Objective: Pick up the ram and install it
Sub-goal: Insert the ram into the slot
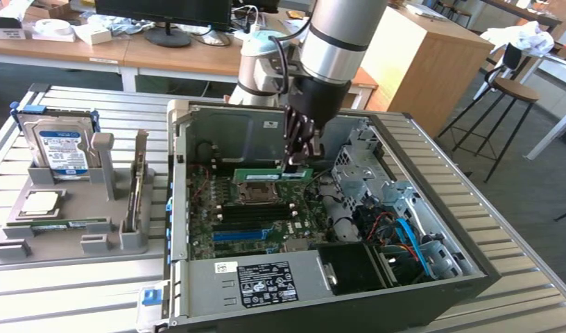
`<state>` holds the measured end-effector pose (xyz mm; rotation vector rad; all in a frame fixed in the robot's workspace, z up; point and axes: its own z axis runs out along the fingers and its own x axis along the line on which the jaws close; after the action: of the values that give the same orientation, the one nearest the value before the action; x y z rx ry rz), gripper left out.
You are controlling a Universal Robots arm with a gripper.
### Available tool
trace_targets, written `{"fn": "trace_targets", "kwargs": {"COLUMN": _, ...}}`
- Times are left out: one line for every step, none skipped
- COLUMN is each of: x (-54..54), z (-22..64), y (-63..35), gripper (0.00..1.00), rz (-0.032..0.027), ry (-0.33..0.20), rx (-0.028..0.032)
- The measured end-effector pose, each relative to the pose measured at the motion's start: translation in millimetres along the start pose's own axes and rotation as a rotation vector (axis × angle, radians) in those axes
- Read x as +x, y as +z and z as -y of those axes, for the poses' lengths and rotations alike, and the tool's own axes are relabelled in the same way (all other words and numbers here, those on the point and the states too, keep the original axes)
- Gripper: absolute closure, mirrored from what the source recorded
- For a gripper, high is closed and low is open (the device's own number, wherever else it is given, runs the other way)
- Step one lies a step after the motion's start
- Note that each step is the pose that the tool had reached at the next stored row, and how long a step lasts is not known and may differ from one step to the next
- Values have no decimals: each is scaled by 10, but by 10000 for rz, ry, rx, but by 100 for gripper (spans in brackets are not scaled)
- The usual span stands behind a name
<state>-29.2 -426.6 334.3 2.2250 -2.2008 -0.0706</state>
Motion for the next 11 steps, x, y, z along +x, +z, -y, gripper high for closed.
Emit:
{"fn": "trace_targets", "kwargs": {"x": 0, "z": 1, "y": 18, "gripper": 89, "rz": 1, "ry": 0, "rx": 0}}
{"fn": "trace_targets", "kwargs": {"x": 1, "z": 1, "y": 32, "gripper": 89, "rz": -1, "ry": 0, "rx": 0}}
{"fn": "trace_targets", "kwargs": {"x": 1, "z": 2, "y": 48, "gripper": 89, "rz": 0, "ry": 0, "rx": 0}}
{"fn": "trace_targets", "kwargs": {"x": 1, "z": 2, "y": 62, "gripper": 89, "rz": 0, "ry": 0, "rx": 0}}
{"fn": "trace_targets", "kwargs": {"x": 2, "z": 3, "y": 75, "gripper": 89, "rz": -1, "ry": 0, "rx": 0}}
{"fn": "trace_targets", "kwargs": {"x": 2, "z": 4, "y": 90, "gripper": 89, "rz": -1, "ry": 0, "rx": 0}}
{"fn": "trace_targets", "kwargs": {"x": 3, "z": 4, "y": 104, "gripper": 89, "rz": -1, "ry": 0, "rx": -1}}
{"fn": "trace_targets", "kwargs": {"x": 3, "z": 5, "y": 121, "gripper": 89, "rz": -1, "ry": 0, "rx": 0}}
{"fn": "trace_targets", "kwargs": {"x": 4, "z": 5, "y": 137, "gripper": 89, "rz": -1, "ry": 0, "rx": 0}}
{"fn": "trace_targets", "kwargs": {"x": 4, "z": 6, "y": 154, "gripper": 89, "rz": 0, "ry": 0, "rx": 0}}
{"fn": "trace_targets", "kwargs": {"x": 4, "z": 7, "y": 170, "gripper": 89, "rz": 0, "ry": 0, "rx": 0}}
